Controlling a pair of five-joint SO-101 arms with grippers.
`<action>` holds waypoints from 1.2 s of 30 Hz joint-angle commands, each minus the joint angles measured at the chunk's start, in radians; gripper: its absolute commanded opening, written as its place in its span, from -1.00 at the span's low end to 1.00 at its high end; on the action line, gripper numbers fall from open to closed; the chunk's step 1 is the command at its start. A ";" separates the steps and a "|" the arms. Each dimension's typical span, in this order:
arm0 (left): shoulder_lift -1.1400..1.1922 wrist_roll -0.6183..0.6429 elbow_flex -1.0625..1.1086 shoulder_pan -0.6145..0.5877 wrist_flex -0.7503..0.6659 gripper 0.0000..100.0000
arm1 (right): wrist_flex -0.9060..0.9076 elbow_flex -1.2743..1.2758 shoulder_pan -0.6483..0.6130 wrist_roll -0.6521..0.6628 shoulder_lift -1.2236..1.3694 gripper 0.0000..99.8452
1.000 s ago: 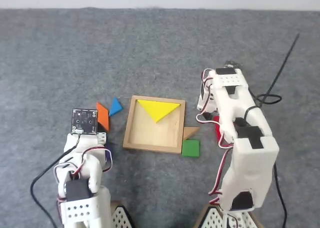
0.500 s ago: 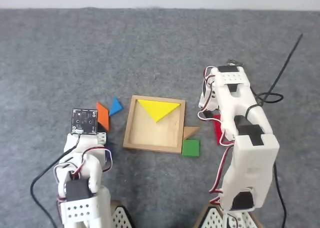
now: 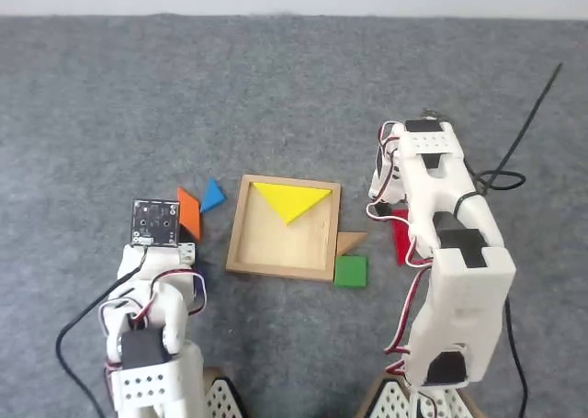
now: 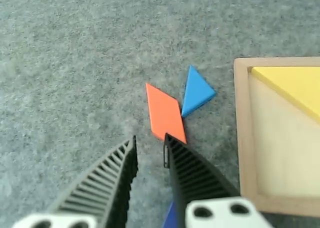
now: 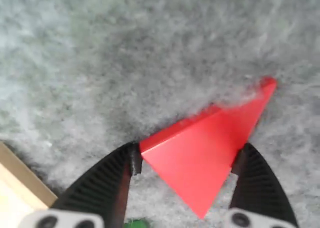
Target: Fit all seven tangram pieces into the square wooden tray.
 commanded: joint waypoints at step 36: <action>-0.012 -0.222 -0.048 -0.250 -0.298 -0.83 | 0.297 -0.158 0.012 0.241 -0.506 -0.57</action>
